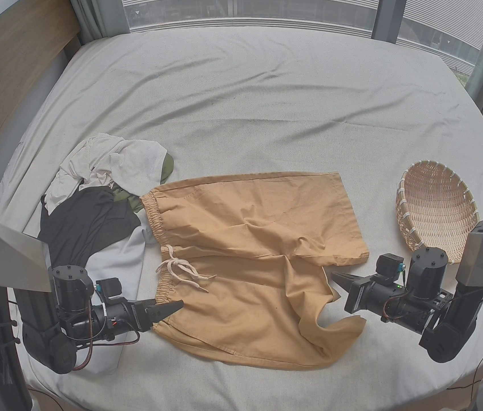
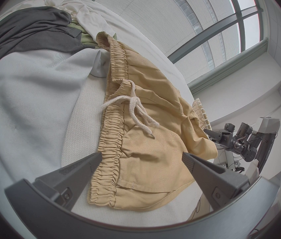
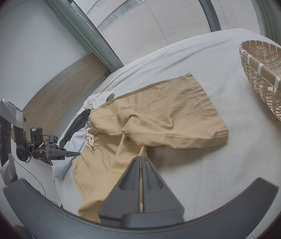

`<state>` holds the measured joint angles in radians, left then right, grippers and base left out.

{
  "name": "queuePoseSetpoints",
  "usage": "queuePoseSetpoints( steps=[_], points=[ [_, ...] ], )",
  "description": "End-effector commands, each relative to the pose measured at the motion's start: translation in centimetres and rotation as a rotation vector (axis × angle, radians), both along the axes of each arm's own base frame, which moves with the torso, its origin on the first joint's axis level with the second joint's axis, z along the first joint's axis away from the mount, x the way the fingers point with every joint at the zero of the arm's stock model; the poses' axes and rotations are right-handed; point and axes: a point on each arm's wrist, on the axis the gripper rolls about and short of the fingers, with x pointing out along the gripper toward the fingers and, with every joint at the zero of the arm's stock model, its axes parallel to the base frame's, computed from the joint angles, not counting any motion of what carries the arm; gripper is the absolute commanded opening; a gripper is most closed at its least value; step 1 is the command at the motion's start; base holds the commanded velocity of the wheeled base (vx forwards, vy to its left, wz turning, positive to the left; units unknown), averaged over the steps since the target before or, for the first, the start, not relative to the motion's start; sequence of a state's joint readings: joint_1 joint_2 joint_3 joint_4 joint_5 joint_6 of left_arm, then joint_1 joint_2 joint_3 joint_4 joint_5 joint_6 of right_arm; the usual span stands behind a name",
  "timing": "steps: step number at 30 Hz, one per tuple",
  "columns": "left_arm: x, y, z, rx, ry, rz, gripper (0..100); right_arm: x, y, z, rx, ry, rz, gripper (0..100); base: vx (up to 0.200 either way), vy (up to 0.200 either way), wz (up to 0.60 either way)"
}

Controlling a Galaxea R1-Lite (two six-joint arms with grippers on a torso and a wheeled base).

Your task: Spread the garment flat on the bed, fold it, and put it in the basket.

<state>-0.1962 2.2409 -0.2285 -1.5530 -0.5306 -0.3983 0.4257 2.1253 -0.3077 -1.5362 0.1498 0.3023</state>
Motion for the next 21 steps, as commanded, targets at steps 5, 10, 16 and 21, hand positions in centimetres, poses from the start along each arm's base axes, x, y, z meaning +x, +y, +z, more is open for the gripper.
queuePoseSetpoints(
  steps=[5,10,16,21],
  points=[
    [0.0,0.0,0.0,-0.001,-0.002,0.000,100,0.3,-0.7,-1.2,-0.028,0.035,-0.024,100,0.000,0.000,0.00],
    [0.0,0.0,0.0,-0.001,-0.002,0.000,100,-0.5,-0.7,-1.6,-0.044,0.066,-0.010,100,0.000,0.000,0.00],
    [0.0,0.0,0.0,-0.001,-0.002,0.000,100,-1.5,0.3,-1.8,-0.045,0.086,0.040,100,0.000,0.000,0.00],
    [0.0,0.0,0.0,-0.001,-0.003,0.000,100,-1.9,1.0,-1.7,-0.037,0.085,0.068,100,0.000,0.000,0.00]
  ],
)
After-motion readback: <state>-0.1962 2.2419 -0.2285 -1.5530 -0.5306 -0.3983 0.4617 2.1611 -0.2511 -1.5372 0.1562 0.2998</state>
